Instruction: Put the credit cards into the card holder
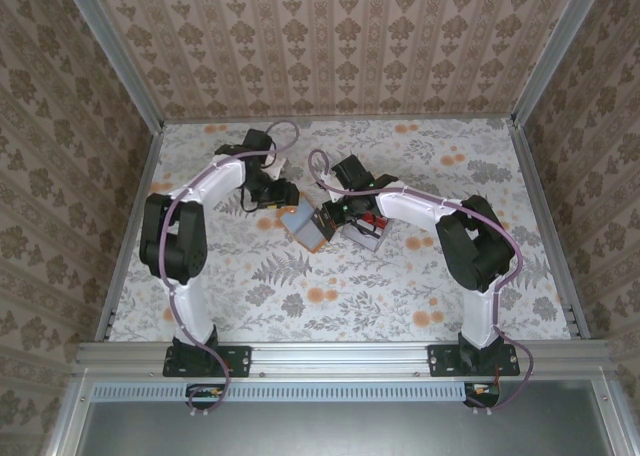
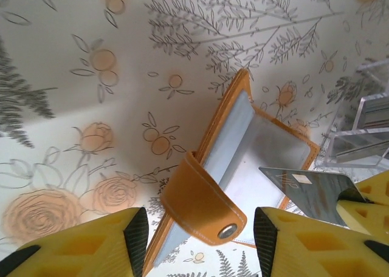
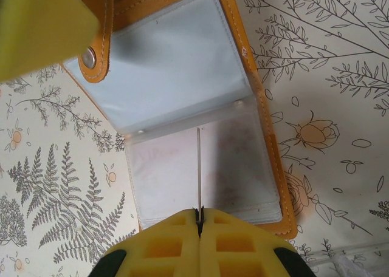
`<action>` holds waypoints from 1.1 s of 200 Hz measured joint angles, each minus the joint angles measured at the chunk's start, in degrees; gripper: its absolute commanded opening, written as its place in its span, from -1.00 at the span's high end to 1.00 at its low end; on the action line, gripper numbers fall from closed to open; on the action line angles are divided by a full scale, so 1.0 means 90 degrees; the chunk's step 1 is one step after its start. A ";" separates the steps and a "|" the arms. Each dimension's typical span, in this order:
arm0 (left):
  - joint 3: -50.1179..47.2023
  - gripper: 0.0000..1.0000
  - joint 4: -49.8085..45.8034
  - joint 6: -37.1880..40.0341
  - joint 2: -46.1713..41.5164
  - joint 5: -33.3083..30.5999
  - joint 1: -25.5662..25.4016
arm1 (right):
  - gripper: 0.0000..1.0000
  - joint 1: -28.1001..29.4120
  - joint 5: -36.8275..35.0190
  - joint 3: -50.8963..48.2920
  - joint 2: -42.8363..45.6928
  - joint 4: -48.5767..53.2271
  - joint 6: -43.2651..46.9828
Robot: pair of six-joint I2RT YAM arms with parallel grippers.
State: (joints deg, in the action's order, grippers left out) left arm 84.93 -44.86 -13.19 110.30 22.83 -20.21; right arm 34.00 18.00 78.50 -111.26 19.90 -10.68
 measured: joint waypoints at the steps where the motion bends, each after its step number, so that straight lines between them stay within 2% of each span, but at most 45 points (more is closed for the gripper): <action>1: 0.0000 0.01 0.0000 0.0002 0.0010 0.0010 0.0000 | 0.99 0.0000 0.0000 0.0000 0.0000 0.0000 0.0000; 17: 0.0000 0.24 -0.0002 0.0068 0.0177 0.0187 0.0007 | 1.00 0.0000 0.0000 -0.0022 0.0000 0.0000 0.0000; 28: -0.0002 0.58 0.0015 0.0041 0.0248 0.0321 0.0039 | 1.00 0.0000 0.0002 -0.0041 0.0000 -0.0002 0.0000; 36: -0.0032 0.74 0.0075 0.0029 0.0255 0.0425 0.0080 | 1.00 0.0000 0.0002 -0.0061 0.0002 -0.0002 -0.0002; 51: -0.0240 0.85 0.0364 -0.0066 0.0187 0.0712 0.0228 | 0.99 0.0000 0.0002 -0.0102 0.0015 -0.0007 -0.0022; 96: -0.1807 0.85 0.1280 -0.0729 -0.0639 0.1158 0.0673 | 0.99 0.0000 0.0114 -0.0168 0.0036 -0.0129 -0.0253; 111: -0.2358 0.79 0.1537 -0.0993 -0.1008 0.1209 0.0576 | 0.99 0.0000 0.0219 -0.0199 0.0039 -0.0248 -0.0386; 124: -0.2924 0.58 0.1800 -0.1311 -0.1387 0.1192 0.0444 | 0.99 0.0000 0.0296 -0.0270 0.0058 -0.0389 -0.0556; 135: -0.3536 0.54 0.2140 -0.1698 -0.1800 0.1141 0.0325 | 0.99 0.0000 0.0391 -0.0374 0.0090 -0.0534 -0.0738; 156: -0.4838 0.52 0.2912 -0.2667 -0.2688 0.0933 0.0075 | 0.99 0.0024 0.0527 -0.0716 0.0219 -0.0833 -0.1161; 181: -0.6025 0.56 0.3723 -0.3774 -0.3660 0.0340 -0.0272 | 0.99 0.0155 0.0469 -0.1103 0.0435 -0.1010 -0.1474; 220: -0.6445 0.48 0.4403 -0.4704 -0.4226 -0.0393 -0.0425 | 1.00 0.0374 0.0559 -0.2045 0.1171 -0.1685 -0.2137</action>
State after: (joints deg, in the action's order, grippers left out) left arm 26.92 -5.23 -55.53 72.27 19.29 -24.03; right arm 37.36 23.03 60.10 -100.73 4.73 -29.91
